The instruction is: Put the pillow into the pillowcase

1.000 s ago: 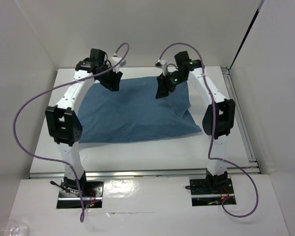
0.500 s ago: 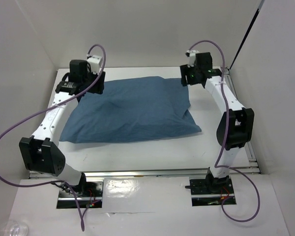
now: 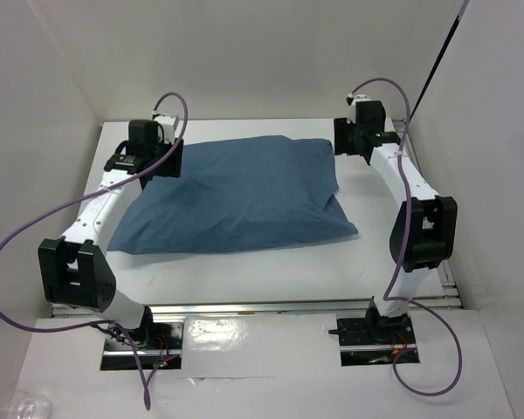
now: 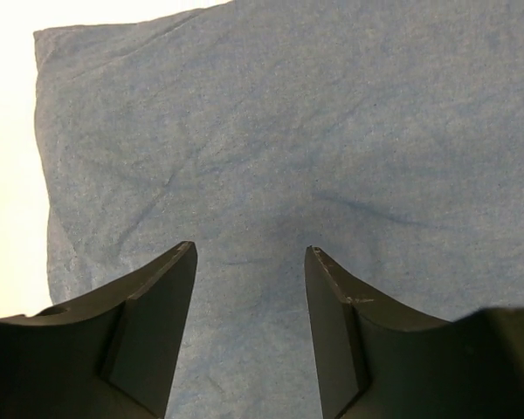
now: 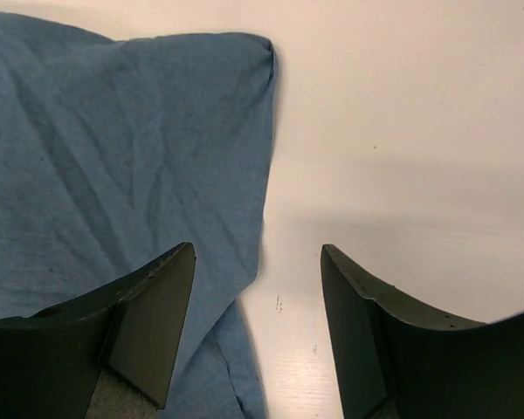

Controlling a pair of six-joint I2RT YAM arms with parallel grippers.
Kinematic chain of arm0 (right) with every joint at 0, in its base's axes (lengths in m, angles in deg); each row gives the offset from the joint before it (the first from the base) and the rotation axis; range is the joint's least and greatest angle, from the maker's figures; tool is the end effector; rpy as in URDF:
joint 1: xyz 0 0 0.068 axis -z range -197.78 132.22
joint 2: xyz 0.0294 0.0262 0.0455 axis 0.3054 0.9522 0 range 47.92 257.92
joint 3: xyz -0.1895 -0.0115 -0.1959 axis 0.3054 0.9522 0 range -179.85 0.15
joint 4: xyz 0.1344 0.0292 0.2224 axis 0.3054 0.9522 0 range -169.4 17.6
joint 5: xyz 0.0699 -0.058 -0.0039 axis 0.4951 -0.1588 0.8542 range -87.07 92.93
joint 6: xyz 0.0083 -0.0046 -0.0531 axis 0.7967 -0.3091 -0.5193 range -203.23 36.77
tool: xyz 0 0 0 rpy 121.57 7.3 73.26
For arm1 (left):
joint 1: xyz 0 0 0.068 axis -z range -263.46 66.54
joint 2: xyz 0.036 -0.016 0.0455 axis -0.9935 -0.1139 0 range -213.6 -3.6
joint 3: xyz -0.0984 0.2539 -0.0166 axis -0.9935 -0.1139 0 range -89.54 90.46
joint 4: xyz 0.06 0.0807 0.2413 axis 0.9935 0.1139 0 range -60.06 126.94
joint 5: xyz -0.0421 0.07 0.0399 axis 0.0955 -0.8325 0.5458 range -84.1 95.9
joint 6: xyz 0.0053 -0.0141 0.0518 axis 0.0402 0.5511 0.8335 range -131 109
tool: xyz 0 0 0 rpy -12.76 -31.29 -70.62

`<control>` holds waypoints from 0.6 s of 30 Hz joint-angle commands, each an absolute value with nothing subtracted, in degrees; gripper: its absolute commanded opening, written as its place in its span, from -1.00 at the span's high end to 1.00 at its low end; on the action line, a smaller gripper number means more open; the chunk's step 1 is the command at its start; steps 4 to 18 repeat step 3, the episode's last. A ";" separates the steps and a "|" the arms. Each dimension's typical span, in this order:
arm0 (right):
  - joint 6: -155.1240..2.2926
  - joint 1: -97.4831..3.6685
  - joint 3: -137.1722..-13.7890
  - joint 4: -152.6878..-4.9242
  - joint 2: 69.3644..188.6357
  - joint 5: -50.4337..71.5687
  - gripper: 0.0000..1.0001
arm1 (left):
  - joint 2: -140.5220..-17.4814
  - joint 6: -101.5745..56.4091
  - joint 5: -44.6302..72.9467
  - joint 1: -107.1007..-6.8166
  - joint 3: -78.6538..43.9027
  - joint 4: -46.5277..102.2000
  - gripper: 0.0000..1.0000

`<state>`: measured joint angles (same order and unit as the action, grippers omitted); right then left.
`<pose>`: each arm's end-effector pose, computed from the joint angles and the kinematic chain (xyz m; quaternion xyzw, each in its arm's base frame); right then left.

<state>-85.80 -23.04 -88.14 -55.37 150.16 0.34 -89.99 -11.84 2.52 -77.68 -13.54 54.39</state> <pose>0.4130 0.0364 0.3032 -0.0515 0.8971 -0.0100 0.4388 0.3435 -0.0326 0.3292 0.0246 0.8857 -0.0006 0.4635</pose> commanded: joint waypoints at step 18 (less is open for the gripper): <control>-84.99 -23.23 -90.11 -58.48 147.06 0.20 -0.34 | -89.29 -12.85 1.59 -77.83 -11.68 51.30 -0.33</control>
